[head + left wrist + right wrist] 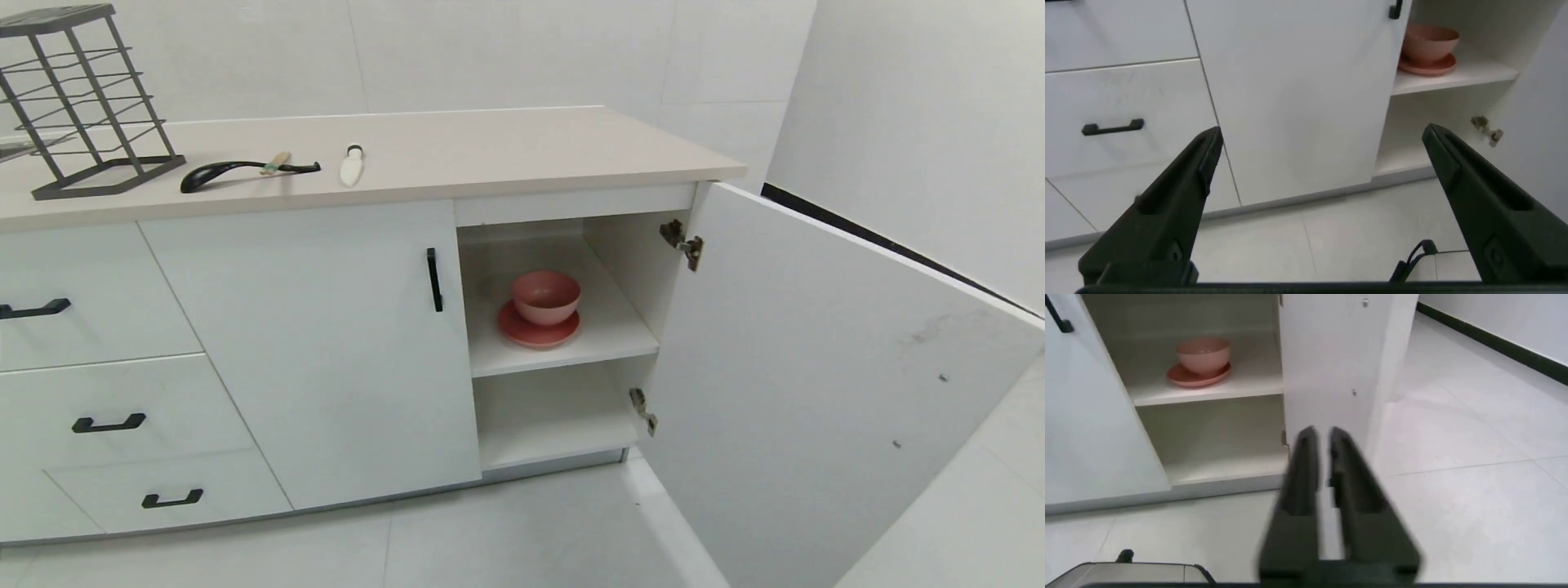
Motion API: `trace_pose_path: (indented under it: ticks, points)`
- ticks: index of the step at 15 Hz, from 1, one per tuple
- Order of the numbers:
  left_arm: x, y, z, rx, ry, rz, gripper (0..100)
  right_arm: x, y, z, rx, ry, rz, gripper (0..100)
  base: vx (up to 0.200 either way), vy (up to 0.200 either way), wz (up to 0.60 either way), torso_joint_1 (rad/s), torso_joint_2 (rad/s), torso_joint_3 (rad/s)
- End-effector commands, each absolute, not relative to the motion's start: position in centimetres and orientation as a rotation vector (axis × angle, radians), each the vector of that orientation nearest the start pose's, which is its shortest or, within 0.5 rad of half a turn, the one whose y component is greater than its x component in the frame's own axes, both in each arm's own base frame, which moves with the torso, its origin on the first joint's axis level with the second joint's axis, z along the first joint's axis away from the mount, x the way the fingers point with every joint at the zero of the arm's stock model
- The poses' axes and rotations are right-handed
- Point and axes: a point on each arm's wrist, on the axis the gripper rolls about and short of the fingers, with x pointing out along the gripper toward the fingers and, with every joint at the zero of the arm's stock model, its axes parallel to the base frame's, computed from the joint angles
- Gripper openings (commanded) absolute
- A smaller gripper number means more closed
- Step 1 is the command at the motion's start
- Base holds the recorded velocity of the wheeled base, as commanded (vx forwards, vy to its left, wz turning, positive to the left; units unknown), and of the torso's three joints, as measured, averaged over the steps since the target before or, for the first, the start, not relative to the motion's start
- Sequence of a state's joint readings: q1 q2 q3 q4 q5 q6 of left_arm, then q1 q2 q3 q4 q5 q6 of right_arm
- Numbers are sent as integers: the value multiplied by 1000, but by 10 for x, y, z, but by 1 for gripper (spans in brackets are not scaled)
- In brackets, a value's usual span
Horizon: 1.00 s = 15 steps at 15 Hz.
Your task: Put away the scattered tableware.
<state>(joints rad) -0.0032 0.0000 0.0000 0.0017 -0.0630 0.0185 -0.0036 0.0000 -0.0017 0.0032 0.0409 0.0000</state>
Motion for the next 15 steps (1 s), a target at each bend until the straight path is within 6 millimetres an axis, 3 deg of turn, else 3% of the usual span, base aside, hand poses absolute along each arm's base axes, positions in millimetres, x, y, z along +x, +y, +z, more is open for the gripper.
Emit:
trace_pose_path:
  ticks: [1, 15]
  points:
    - [-23, -1, 75, 18, 1, -66, 100, -23, 1, 76, 0, 3, 38, 0, 0, -200, 0, 2, 12, 2]
    - [-23, -1, 75, 18, 1, -66, 100, -23, 1, 76, 0, 3, 38, 0, 0, -200, 0, 3, 2, 1]
